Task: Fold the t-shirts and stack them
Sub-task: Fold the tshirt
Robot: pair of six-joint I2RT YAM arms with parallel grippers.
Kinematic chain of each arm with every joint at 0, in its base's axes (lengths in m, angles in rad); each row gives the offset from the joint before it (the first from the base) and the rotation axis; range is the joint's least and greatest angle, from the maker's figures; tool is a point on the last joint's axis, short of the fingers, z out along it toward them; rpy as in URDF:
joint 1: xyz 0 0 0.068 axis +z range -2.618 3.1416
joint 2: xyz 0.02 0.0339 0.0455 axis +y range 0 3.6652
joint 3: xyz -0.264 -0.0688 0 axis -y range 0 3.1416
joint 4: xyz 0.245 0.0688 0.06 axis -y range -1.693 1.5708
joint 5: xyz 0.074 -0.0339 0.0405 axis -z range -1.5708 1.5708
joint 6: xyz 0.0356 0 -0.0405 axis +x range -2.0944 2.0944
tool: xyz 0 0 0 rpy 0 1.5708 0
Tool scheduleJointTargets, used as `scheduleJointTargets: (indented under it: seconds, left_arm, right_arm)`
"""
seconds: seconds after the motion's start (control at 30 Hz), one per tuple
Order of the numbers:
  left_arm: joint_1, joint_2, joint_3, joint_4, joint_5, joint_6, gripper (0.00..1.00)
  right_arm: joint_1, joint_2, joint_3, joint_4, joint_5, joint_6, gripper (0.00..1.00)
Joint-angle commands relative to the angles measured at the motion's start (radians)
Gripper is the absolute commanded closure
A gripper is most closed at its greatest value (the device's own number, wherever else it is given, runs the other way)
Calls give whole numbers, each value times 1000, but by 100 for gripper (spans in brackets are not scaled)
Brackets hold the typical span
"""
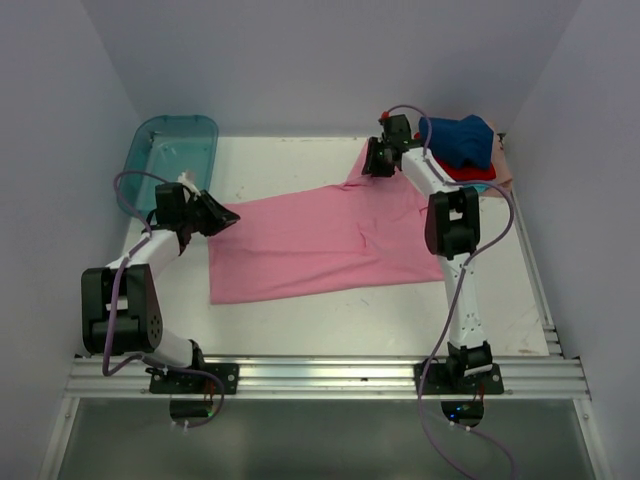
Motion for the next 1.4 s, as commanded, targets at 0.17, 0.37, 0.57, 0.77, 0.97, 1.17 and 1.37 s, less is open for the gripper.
scheduleJointTargets:
  seconds: [0.17, 0.37, 0.57, 0.77, 0.97, 1.17, 1.37]
  left_arm:
    - [-6, 2, 9, 55, 25, 4, 78]
    - [-5, 16, 9, 68, 37, -7, 79]
    - [-5, 17, -1, 85, 45, -13, 80]
    - [-5, 30, -2, 87, 51, -13, 80]
    - [-5, 40, -2, 87, 52, -13, 81]
    - [-5, 42, -4, 85, 46, -5, 81]
    - [-6, 43, -30, 104, 52, -7, 81]
  right_arm:
    - [1, 37, 159, -17, 16, -33, 64]
    - [1, 55, 148, 26, 77, -60, 58]
    - [0, 66, 154, 151, 65, -68, 49]
    - [0, 151, 254, 185, 64, -79, 53]
    - [-5, 191, 266, 247, 84, -85, 60]
    - [-6, 67, 75, 331, 51, -93, 65]
    - [-5, -116, -160, 444, 51, -108, 66]
